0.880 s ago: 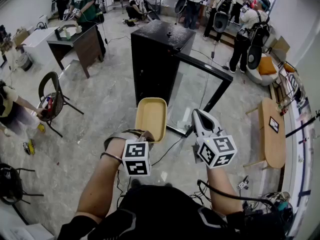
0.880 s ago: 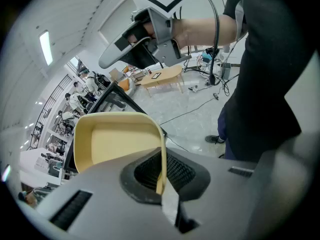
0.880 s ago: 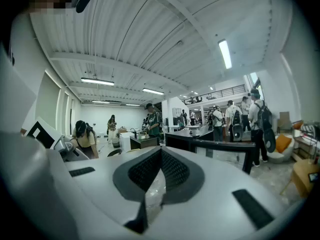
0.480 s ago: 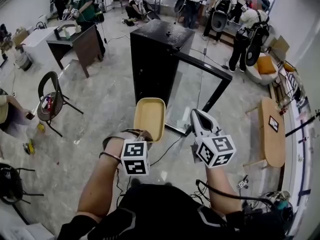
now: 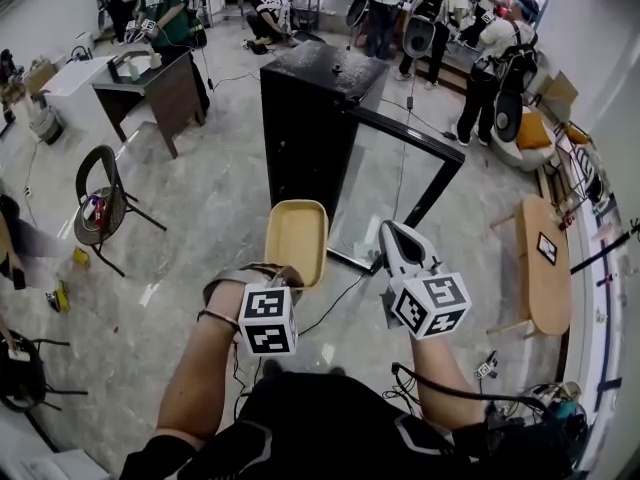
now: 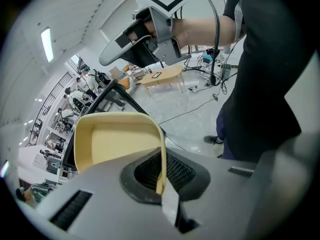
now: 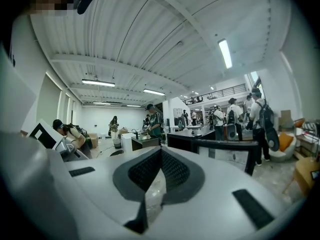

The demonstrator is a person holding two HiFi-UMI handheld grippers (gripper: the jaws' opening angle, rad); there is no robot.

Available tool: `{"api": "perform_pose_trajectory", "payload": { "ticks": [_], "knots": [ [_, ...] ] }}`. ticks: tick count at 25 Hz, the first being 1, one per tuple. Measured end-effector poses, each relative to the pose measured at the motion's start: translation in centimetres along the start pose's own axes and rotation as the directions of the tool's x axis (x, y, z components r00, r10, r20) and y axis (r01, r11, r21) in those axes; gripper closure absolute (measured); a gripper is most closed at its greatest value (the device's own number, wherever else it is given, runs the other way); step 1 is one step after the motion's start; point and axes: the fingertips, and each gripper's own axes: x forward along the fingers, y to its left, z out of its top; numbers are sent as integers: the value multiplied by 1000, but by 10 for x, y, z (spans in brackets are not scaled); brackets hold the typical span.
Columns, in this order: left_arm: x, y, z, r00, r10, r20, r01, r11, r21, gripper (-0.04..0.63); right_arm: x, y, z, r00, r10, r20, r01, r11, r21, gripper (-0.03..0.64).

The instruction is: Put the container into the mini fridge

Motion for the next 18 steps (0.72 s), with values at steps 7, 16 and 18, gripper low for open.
{"api": "perform_pose_trajectory", "payload": {
  "ticks": [7, 16, 18],
  "knots": [
    [-3, 1, -8, 1000, 0, 6, 0, 1000, -3, 584, 3, 13, 0, 1000, 14, -6, -14, 1000, -15, 611],
    [-8, 2, -22, 1000, 0, -8, 1, 1000, 26, 584, 10, 20, -1, 1000, -23, -13, 23, 1000, -5, 609],
    [-7, 0, -26, 1000, -10, -4, 10, 1000, 19, 584, 11, 24, -4, 1000, -15, -17, 15, 1000, -1, 609]
  ]
}}
